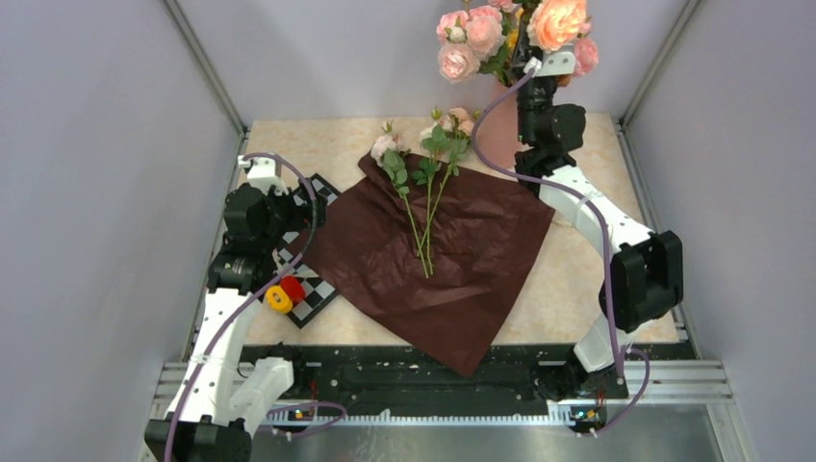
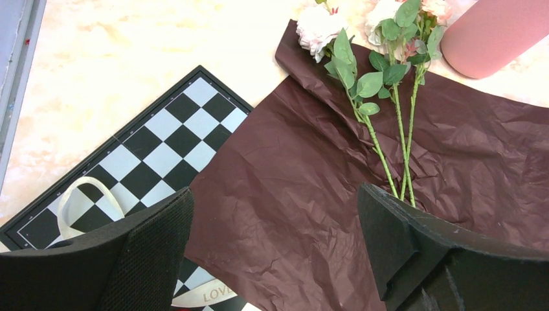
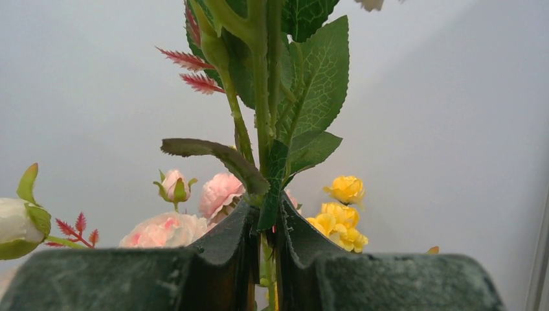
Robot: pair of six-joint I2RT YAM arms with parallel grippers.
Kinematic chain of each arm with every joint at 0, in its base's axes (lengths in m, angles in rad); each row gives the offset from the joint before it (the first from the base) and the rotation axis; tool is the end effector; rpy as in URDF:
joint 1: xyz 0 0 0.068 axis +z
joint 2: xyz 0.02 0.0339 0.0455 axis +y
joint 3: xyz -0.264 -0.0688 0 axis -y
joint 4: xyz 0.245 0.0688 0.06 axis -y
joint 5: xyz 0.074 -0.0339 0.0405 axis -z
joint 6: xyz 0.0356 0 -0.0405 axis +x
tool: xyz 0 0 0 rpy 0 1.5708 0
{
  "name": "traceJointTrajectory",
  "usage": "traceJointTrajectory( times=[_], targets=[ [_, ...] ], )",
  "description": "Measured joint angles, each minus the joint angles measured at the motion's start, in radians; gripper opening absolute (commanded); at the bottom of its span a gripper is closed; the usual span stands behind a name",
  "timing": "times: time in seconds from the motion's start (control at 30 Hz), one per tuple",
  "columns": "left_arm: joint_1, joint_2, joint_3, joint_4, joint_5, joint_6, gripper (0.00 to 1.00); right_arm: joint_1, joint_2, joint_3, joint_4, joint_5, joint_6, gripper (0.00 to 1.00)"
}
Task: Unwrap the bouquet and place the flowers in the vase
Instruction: Insert the fake flower into the vase.
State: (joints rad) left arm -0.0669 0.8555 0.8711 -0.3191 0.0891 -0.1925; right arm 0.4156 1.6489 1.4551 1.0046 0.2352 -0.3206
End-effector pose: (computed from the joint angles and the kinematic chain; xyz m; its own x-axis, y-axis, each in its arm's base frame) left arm 0.1947 -0.0162 0.3439 -0.3216 -0.1694 -0.9316 0.0915 0.9737 -0.2087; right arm 0.3395 0.1407 0.4671 0.7068 -0.0231 -0.7070 -0.0242 0.9981 -0.0568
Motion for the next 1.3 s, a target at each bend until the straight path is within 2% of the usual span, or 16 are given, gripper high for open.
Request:
traceJointTrajectory(
  times=[0.5,1.3],
  targets=[
    [0.001,0.0,0.0,0.0,0.0,0.002,0.99,-0.001,0.076,0.021,-0.005,0.0,-0.027,0.0],
    [0.002,0.0,0.0,0.0,0.004,0.005,0.99,-0.053,0.115,0.02,-0.079,-0.01,0.057,0.0]
  ],
)
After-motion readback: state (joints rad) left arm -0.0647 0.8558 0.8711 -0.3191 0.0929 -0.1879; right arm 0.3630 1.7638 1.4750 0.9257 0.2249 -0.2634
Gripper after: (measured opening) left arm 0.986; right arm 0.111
